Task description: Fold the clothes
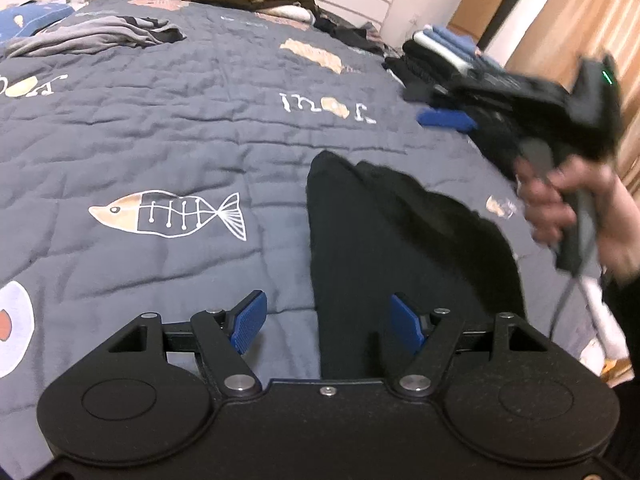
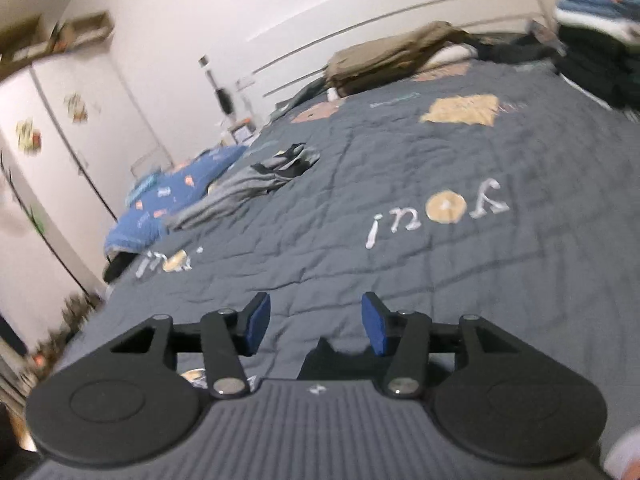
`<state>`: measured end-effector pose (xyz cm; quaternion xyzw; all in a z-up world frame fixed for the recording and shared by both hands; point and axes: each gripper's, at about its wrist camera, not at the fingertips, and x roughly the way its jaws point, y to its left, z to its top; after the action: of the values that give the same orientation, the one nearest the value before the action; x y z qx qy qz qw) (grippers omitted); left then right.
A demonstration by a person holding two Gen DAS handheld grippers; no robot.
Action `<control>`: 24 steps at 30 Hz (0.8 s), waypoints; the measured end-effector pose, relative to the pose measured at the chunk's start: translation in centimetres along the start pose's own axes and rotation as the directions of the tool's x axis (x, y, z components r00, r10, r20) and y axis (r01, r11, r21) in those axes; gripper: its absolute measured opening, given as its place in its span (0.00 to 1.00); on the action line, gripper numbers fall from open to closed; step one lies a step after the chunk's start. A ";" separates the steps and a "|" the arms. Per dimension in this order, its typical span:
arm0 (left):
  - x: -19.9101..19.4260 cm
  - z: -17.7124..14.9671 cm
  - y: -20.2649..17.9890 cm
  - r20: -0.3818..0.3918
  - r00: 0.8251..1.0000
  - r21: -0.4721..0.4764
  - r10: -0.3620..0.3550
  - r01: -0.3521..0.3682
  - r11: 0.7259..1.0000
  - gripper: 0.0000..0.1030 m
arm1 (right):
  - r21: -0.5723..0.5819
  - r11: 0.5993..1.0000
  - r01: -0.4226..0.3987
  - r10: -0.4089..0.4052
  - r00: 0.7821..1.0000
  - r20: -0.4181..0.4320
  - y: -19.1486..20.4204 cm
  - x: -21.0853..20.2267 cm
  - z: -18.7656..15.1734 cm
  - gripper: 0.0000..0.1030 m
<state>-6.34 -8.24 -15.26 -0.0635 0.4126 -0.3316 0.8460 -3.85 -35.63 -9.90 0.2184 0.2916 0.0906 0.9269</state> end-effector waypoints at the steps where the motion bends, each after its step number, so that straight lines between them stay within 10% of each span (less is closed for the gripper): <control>1: -0.2 0.0 -0.1 0.004 1.000 -0.010 -0.019 0.019 1.000 0.65 | 0.033 0.999 0.003 -0.003 1.000 0.000 -0.4 -0.9 -0.5 0.51; 6: -0.4 -1.1 -1.2 -0.018 0.997 -0.014 -0.074 0.074 0.997 0.65 | 0.138 0.990 0.034 -0.032 0.999 -0.022 -2.5 -4.8 -3.9 0.53; 11: 0.5 -3.5 -2.6 -0.093 0.995 0.028 -0.034 0.037 0.999 0.65 | 0.011 0.973 0.232 -0.232 0.973 0.007 -4.1 -5.6 -5.6 0.54; 24: 1.0 -4.8 -1.8 -0.125 0.991 0.023 0.039 -0.036 0.999 0.65 | -0.196 0.972 0.131 -0.138 0.990 -0.022 -3.3 1.1 -2.4 0.57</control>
<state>-10.35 -9.47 -18.32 -0.0261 0.4626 -0.3232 0.8251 -4.21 -37.36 -13.70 0.1053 0.3118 0.0594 0.9424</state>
